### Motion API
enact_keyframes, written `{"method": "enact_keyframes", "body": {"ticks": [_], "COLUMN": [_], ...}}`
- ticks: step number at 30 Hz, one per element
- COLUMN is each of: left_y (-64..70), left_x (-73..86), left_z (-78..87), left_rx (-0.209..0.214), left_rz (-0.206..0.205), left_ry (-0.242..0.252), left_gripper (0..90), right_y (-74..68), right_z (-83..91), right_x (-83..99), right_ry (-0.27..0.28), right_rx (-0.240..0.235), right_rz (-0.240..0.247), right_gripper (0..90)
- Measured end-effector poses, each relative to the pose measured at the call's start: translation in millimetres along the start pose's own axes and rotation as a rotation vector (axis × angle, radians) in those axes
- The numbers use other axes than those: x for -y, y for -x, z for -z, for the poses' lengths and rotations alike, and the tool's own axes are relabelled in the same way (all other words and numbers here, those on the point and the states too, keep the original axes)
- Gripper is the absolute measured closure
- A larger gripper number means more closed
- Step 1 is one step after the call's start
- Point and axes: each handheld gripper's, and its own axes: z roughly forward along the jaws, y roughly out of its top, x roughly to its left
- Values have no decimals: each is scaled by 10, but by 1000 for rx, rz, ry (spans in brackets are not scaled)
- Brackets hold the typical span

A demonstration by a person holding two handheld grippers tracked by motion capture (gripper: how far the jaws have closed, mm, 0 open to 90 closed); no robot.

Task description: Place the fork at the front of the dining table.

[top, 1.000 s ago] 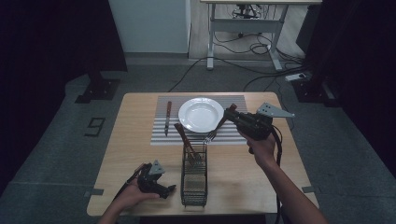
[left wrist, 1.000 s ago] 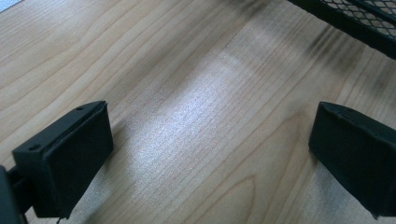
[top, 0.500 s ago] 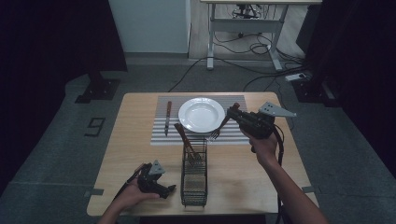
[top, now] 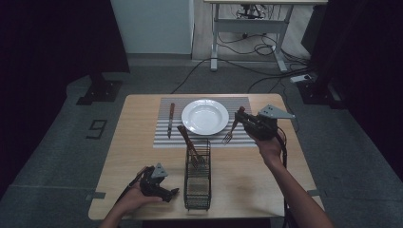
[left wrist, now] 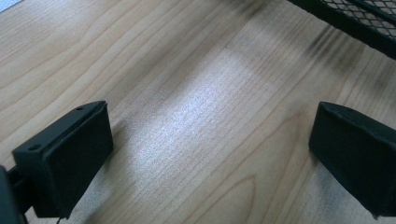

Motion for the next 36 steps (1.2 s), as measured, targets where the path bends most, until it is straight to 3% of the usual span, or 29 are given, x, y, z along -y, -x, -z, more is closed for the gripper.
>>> {"method": "enact_keyframes", "body": {"ticks": [3, 4, 9, 26, 36], "left_y": [0, 0, 0, 0, 0], "left_x": [0, 0, 0, 0, 0], "left_z": [0, 0, -1, -1, -1], "left_rx": [0, 0, 0, 0, 0], "left_rz": [0, 0, 1, 1, 1], "left_ry": [0, 0, 1, 0, 0], "left_gripper": [0, 0, 0, 0, 0], "right_y": [75, 123, 190, 412, 537], "right_z": [-39, -63, -96, -126, -180], "right_x": [56, 92, 148, 245, 334], "right_ry": [-30, -57, -90, -136, -178], "right_rx": [31, 61, 100, 162, 221], "right_rz": [2, 9, 25, 3, 2], "right_gripper": [804, 804, 804, 804, 804]}}
